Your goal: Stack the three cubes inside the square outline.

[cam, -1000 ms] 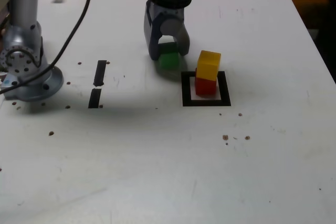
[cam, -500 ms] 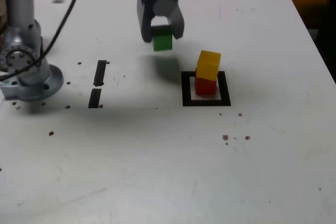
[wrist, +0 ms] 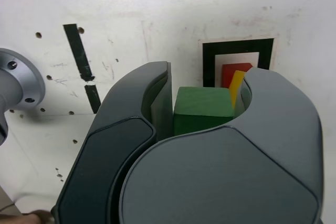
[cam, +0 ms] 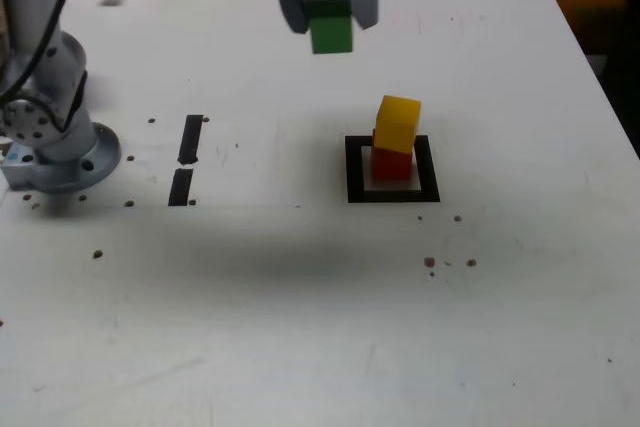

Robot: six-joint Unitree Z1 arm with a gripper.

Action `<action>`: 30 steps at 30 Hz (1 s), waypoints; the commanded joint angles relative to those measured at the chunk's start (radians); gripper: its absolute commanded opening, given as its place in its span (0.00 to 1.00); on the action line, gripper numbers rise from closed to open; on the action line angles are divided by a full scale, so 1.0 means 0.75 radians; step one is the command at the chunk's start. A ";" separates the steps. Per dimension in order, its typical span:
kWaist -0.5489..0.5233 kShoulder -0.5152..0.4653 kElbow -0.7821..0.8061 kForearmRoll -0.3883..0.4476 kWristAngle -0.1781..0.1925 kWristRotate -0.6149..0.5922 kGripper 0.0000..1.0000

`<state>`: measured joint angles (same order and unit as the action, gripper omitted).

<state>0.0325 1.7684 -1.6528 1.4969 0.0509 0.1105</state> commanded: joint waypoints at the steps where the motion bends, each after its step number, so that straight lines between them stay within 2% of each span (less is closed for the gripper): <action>1: -0.005 0.007 -0.010 0.002 -0.013 0.014 0.15; 8: -0.016 0.067 -0.044 -0.020 -0.050 0.061 0.15; 21: -0.044 0.196 -0.136 -0.066 -0.060 0.113 0.15; 30: -0.064 0.253 -0.184 -0.071 -0.090 0.175 0.15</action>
<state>-0.0118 1.9565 -1.7837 1.4428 -0.0140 0.2380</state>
